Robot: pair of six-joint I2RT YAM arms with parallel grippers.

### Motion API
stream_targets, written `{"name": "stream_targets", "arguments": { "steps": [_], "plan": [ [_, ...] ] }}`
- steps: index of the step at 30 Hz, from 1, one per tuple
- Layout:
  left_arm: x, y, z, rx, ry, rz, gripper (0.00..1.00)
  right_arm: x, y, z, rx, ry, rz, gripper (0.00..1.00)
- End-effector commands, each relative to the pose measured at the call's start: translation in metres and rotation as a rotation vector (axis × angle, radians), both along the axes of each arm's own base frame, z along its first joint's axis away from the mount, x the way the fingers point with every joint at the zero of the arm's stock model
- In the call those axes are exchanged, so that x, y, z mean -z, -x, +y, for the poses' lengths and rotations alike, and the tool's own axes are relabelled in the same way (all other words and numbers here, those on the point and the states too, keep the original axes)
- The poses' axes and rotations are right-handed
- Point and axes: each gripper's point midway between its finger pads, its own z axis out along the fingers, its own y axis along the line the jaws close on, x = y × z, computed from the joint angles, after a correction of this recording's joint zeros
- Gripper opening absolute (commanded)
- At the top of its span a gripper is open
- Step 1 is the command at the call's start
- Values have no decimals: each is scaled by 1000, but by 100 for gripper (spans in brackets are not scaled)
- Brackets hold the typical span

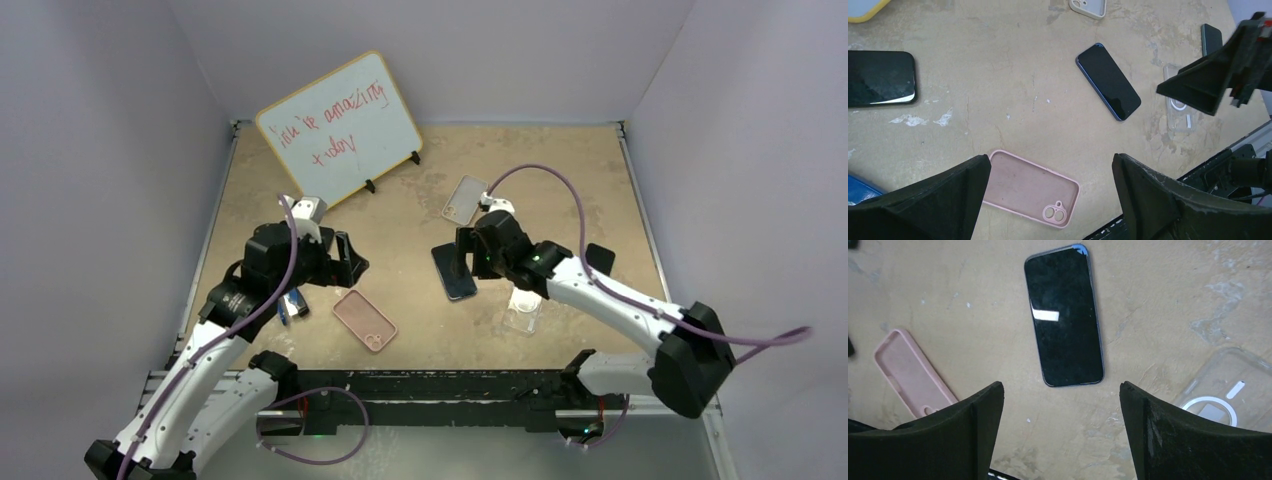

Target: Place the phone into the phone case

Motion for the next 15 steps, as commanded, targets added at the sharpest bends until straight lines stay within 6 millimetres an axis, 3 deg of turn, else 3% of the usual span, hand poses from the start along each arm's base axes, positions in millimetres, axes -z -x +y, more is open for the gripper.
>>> {"name": "stream_targets", "arguments": {
  "steps": [1, 7, 15],
  "plan": [
    [-9, -3, 5, -30, 9, -42, 97, 14, -13, 18, -88, 48, 21, 86],
    [-14, -1, 8, -41, 13, -62, 97, 39, -27, 27, -147, 138, 52, 97],
    [-15, -1, 9, -47, 17, -69, 97, 61, -30, 37, -191, 161, 98, 95]
  ]
}}
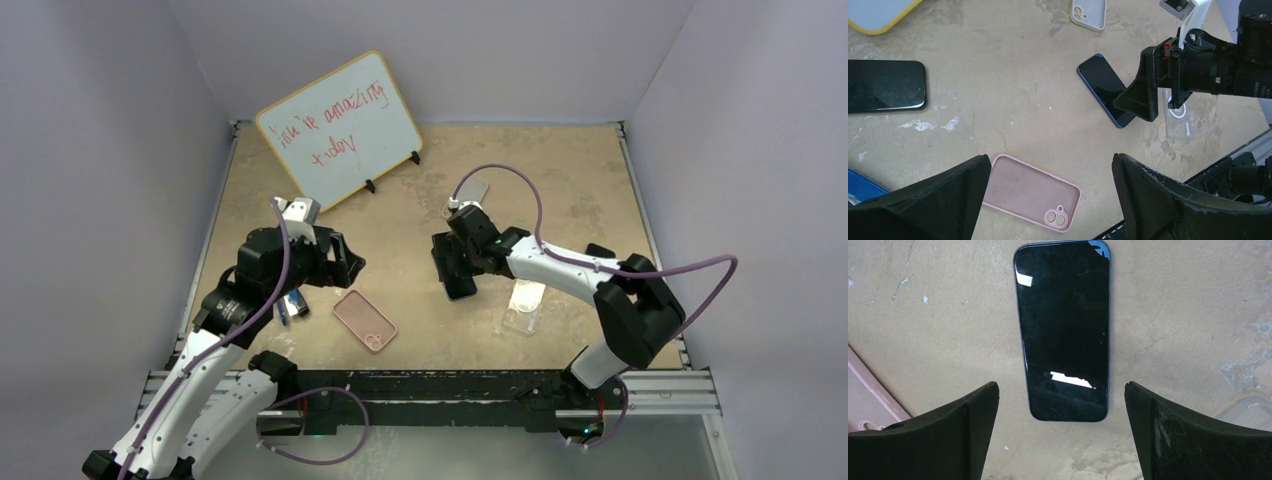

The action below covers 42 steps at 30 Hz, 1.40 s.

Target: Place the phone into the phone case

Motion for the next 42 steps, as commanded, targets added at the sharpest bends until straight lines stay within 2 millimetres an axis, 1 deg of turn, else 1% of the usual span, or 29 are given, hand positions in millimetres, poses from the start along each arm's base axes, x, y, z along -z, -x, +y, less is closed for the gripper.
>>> {"name": "stream_targets", "arguments": {
  "steps": [1, 4, 7, 17, 21, 26, 31, 35, 37, 39, 42],
  "plan": [
    [-3, -2, 3, -22, 7, -13, 96, -3, -10, 12, -41, -13, -15, 95],
    [-3, -2, 3, -21, 8, -15, 96, 6, -12, 9, -28, 18, -4, 96],
    [-4, -2, 3, -22, 9, -18, 96, 9, -15, 6, -11, 31, -19, 96],
    [-2, -3, 3, -25, 7, -13, 96, 27, -10, 16, -48, 12, 34, 92],
    [-2, -3, 4, -32, 7, -13, 95, 39, -9, 11, -30, 49, 59, 90],
    [-1, -3, 4, -34, 6, -10, 95, 55, -3, 7, -26, 96, 93, 85],
    [2, -4, 5, -43, 6, 1, 95, 58, -2, -4, 2, 153, 84, 79],
    [12, -5, 3, -79, 29, 74, 93, 56, 1, -12, 55, 167, 84, 70],
    [19, -2, -9, -33, 59, 128, 93, 56, 10, -11, 60, 136, 113, 67],
    [32, 3, -18, -20, 105, 204, 92, 52, 10, -12, 72, 119, 104, 65],
    [59, 10, -26, -42, 154, 331, 87, 48, 10, -13, 82, 102, 87, 63]
  ]
}}
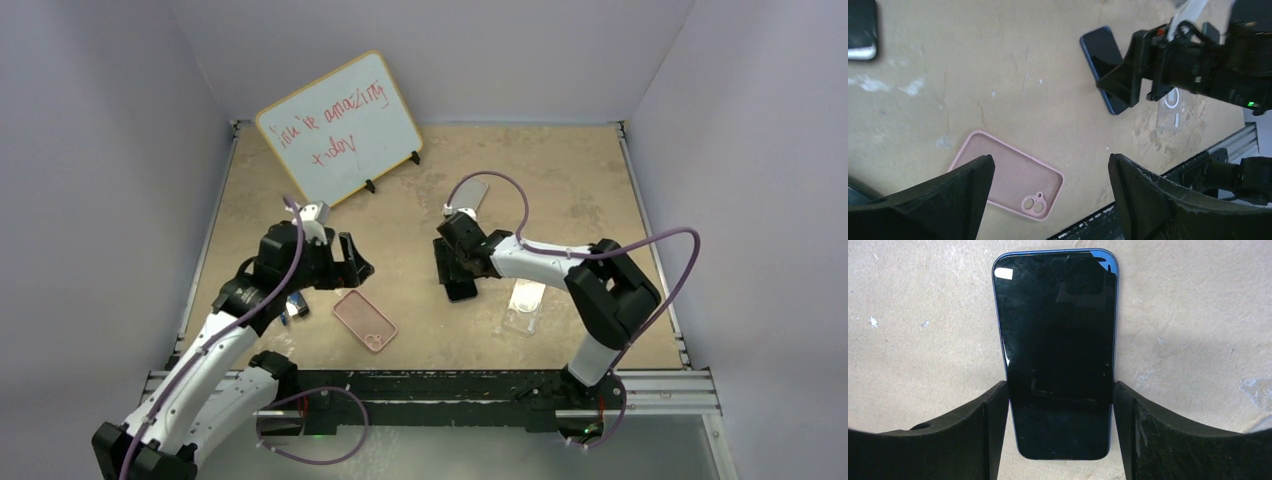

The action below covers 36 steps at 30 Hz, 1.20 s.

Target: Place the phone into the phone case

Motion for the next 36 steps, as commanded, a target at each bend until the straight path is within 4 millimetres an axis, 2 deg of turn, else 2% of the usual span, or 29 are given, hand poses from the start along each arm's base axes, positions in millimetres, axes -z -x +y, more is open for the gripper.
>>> {"name": "stream_targets", "arguments": {
  "steps": [1, 10, 12, 14, 17, 23, 26, 36],
  "plan": [
    [38, 14, -15, -26, 104, 205, 86, 6, 21, -16, 45, 23, 51, 61],
    [84, 35, -10, -212, 189, 448, 77, 7, 30, -13, 52, -46, 56, 57],
    [94, 39, 1, -295, 175, 468, 60, 7, 32, -13, 55, -62, 54, 56],
    [104, 44, 18, -401, 120, 501, 54, 8, 34, -13, 54, -68, 57, 56],
    [107, 46, 33, -473, 58, 511, 52, 9, 35, -14, 59, -67, 57, 56],
    [120, 54, 43, -524, 3, 567, 51, 8, 36, -15, 65, -82, 49, 56],
    [129, 58, 48, -548, -24, 587, 36, 8, 37, -16, 70, -88, 49, 56],
    [140, 47, 40, -521, -18, 582, 32, 5, 38, -17, 66, -96, 37, 56]
  ]
}}
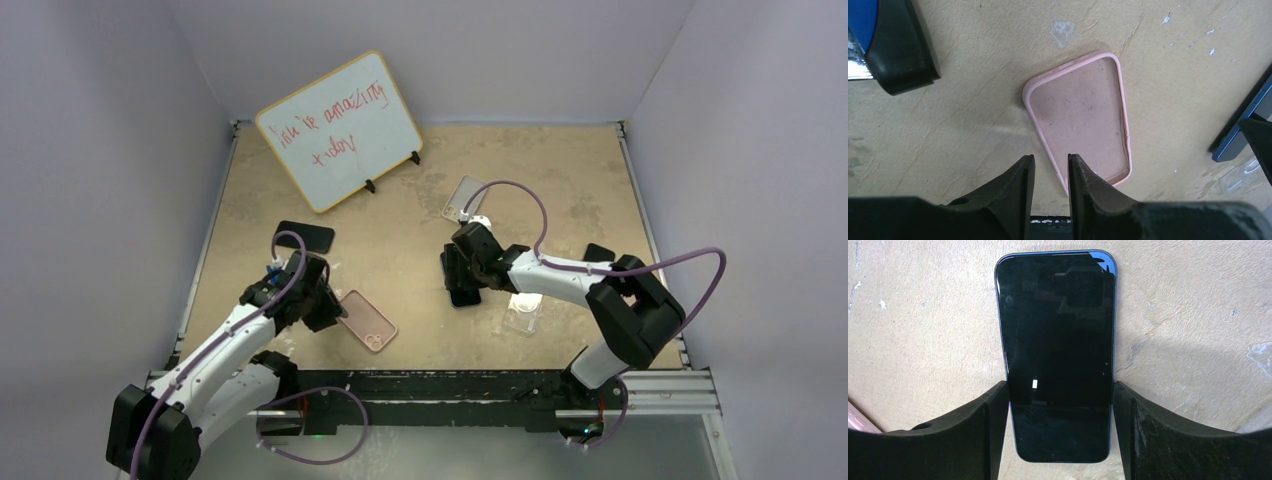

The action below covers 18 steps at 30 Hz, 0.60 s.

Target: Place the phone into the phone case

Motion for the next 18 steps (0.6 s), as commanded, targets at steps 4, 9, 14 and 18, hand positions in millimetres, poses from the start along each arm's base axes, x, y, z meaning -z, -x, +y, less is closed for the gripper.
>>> {"name": "stream_targets", "arguments": {
  "steps": [4, 9, 14, 18],
  "plan": [
    [9, -12, -3, 14, -8, -9, 32, 6, 17, -9, 3, 14, 54, 56],
    [19, -10, -4, 20, -11, 13, 32, 6, 18, -10, -1, 14, 47, 55],
    [23, -10, -5, 29, -15, 29, 27, 4, 18, -12, 0, 13, 36, 55],
    [24, -8, -4, 23, -21, 25, 22, -1, 18, -10, -6, -2, 28, 55]
  ]
}}
